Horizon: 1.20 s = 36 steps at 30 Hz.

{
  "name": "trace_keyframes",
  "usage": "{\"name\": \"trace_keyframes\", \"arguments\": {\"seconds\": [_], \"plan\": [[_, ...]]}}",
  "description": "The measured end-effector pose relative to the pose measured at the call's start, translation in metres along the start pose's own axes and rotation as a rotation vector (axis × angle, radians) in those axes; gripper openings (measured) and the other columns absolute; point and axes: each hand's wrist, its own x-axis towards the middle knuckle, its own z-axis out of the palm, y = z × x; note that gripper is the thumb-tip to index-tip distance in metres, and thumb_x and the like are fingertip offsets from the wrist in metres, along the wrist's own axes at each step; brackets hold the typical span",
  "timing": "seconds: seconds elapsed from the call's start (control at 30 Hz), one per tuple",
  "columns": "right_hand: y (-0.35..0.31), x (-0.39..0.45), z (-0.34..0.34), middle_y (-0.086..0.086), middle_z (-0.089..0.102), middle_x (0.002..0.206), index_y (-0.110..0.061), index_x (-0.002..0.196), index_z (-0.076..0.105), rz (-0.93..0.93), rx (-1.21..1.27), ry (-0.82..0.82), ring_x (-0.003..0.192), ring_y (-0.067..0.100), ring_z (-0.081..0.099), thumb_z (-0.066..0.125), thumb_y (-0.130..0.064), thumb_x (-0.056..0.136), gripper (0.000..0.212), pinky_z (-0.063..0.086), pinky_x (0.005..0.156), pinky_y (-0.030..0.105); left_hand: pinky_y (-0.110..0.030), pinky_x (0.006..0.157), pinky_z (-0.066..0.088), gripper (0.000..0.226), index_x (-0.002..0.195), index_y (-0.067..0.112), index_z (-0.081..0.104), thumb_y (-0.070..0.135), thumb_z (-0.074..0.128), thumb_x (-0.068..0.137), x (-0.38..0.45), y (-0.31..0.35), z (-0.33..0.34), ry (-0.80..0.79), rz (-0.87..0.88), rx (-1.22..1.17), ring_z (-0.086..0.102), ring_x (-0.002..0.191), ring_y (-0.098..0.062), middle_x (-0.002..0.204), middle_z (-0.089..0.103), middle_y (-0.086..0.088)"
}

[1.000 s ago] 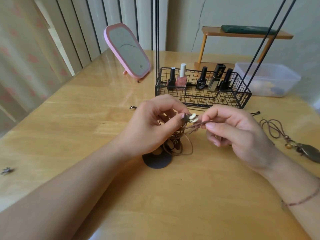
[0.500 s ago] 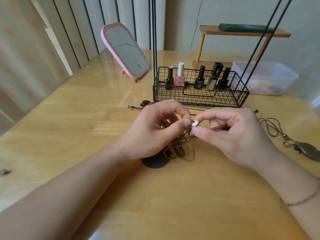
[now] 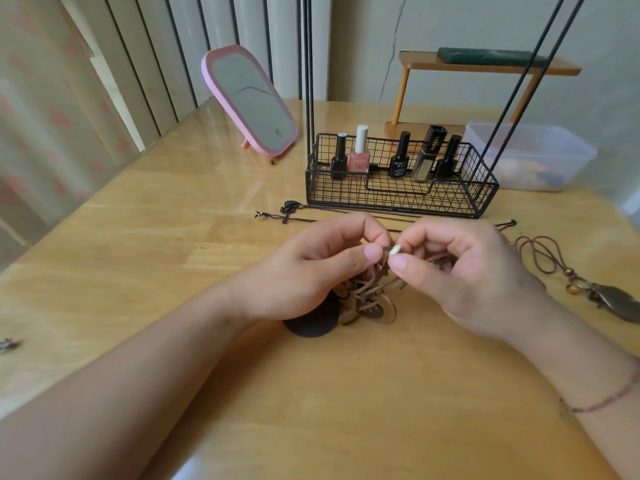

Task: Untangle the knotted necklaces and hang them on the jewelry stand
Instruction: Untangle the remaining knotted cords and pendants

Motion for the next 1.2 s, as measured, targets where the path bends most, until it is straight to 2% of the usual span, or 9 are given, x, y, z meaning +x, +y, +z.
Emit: {"name": "trace_keyframes", "arguments": {"seconds": [0.17,0.37,0.53,0.6,0.73,0.8,0.93,1.07,1.2], "plan": [[-0.001,0.0,-0.001,-0.012,0.063,0.067,-0.031,0.074,0.067,-0.009,-0.021,0.033,0.056,0.004,0.052,0.065,-0.046,0.078,0.016,0.041,0.051,0.014,-0.032,0.067,0.047,0.032,0.097,0.012,0.059,0.039,0.071,0.085,0.0,-0.001,0.0,0.01,-0.02,-0.073,0.053,0.073,-0.016,0.085,0.061,0.003],[-0.003,-0.001,0.0,-0.006,0.065,0.07,-0.025,0.079,0.069,-0.028,0.022,-0.014,0.059,0.012,0.057,0.063,-0.039,0.081,0.016,0.043,0.052,0.018,-0.025,0.066,0.049,0.009,0.089,0.007,0.058,0.001,0.065,0.088,0.002,-0.003,0.0,0.11,0.036,-0.119,0.055,0.071,-0.017,0.079,0.06,-0.006],[-0.001,-0.002,-0.001,-0.003,0.067,0.067,-0.022,0.086,0.072,-0.018,0.021,-0.018,0.06,0.011,0.06,0.057,-0.04,0.087,0.024,0.044,0.055,0.021,-0.019,0.058,0.047,0.008,0.092,0.007,0.053,0.002,0.058,0.092,0.002,-0.003,0.003,0.151,0.062,-0.115,0.056,0.06,-0.01,0.071,0.062,0.0],[0.0,-0.001,-0.001,-0.001,0.068,0.07,-0.022,0.089,0.073,-0.021,0.016,-0.018,0.065,0.017,0.063,0.055,-0.04,0.089,0.026,0.049,0.06,0.032,-0.018,0.055,0.047,0.007,0.094,0.007,0.05,0.005,0.057,0.094,0.002,-0.002,0.003,0.163,0.056,-0.107,0.056,0.056,-0.01,0.068,0.065,0.005],[0.001,-0.002,-0.002,0.004,0.069,0.076,-0.023,0.094,0.073,-0.009,0.035,-0.024,0.066,0.038,0.06,0.063,-0.041,0.078,0.025,0.049,0.058,0.049,-0.045,0.051,0.041,0.01,0.093,0.01,0.052,0.013,0.062,0.093,0.002,-0.003,0.001,0.202,0.065,-0.091,0.043,0.053,-0.04,0.065,0.054,-0.024],[0.001,-0.002,-0.004,0.005,0.066,0.069,-0.024,0.09,0.073,-0.008,0.027,-0.026,0.057,0.031,0.055,0.064,-0.041,0.076,0.025,0.044,0.051,0.039,-0.049,0.053,0.042,0.009,0.094,0.011,0.053,0.017,0.06,0.092,0.002,-0.002,0.001,0.205,0.058,-0.098,0.043,0.057,-0.044,0.071,0.058,-0.021],[0.002,-0.001,-0.011,0.004,0.053,0.051,-0.019,0.073,0.073,-0.002,-0.028,0.016,0.045,0.004,0.039,0.067,-0.026,0.079,0.011,0.03,0.048,0.013,-0.028,0.048,0.05,0.006,0.095,0.011,0.048,0.011,0.054,0.096,0.002,-0.001,0.0,0.212,-0.002,-0.15,0.061,0.055,-0.024,0.081,0.066,-0.013],[0.001,0.0,-0.015,0.01,0.047,0.048,-0.019,0.07,0.071,0.0,-0.03,0.054,0.044,0.006,0.033,0.067,-0.023,0.082,0.013,0.027,0.047,0.014,-0.022,0.041,0.041,0.007,0.096,0.013,0.044,0.015,0.051,0.096,0.002,-0.001,-0.001,0.232,-0.047,-0.135,0.059,0.047,-0.017,0.082,0.068,-0.006],[0.003,0.0,-0.013,-0.006,0.04,0.045,-0.017,0.074,0.068,-0.01,0.005,0.053,0.045,0.007,0.03,0.065,-0.022,0.085,0.012,0.027,0.048,0.017,-0.019,0.037,0.037,0.007,0.096,0.015,0.044,0.015,0.049,0.101,0.001,-0.001,-0.001,0.235,-0.077,-0.095,0.05,0.043,-0.013,0.078,0.068,-0.01]]}}
